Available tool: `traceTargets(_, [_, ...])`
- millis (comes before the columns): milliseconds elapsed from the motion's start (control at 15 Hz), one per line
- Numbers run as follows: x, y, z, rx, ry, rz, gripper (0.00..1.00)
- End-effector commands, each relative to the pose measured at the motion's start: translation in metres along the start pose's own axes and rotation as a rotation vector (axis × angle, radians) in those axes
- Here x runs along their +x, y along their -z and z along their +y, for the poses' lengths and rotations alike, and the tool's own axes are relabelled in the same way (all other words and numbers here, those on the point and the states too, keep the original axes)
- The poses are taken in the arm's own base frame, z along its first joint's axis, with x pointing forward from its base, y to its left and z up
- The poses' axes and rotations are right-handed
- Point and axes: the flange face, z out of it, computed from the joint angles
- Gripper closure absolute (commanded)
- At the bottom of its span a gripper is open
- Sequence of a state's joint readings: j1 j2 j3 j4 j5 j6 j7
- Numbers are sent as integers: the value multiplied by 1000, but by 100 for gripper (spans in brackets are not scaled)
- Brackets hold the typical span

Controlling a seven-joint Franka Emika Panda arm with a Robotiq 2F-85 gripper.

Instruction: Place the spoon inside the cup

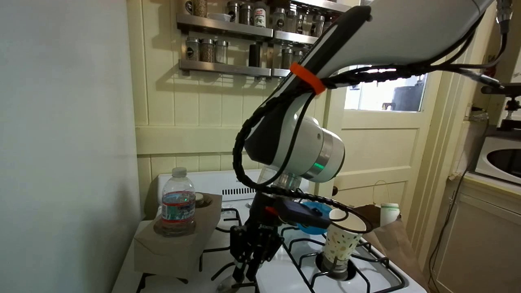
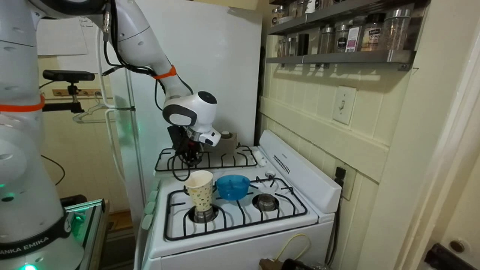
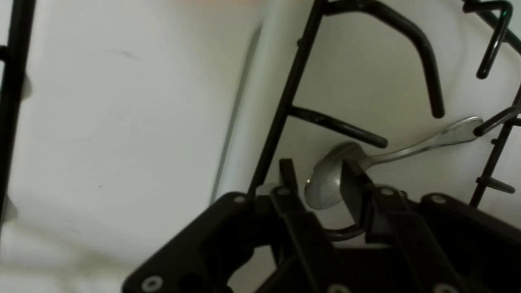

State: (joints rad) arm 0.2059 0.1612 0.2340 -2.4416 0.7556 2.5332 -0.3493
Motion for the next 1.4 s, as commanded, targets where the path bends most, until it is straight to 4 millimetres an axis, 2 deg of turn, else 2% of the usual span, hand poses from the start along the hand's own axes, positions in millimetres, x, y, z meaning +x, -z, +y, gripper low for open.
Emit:
traceTargets(0, [-1,0,-2,-20,-15,27,58])
traceTargets(133, [1,0,-2,-23,-20,36,54])
traceTargets(200, [1,-2,-2,-21,-21,29,60])
traceTargets(267, [2,-3,-2,-21,-19,27,58])
traceTargets(533, [6,-8,-3,-29,-11,26,73])
traceTargets(600, [8,-10,-4,-33,-6,26,72])
traceTargets(667, [9,-11,-4,-35,-2,28,78])
traceTargets(733, [10,-12,-5,-38,3,28,74])
traceTargets(933, [12,-18,-7,-46,15,27,73])
traceTargets(1000, [13,-18,-8,-49,18,27,92])
traceTargets(1133, [14,-18,-9,-59,20,37,100])
traceTargets(1333, [13,-11,-12,-65,24,70,97])
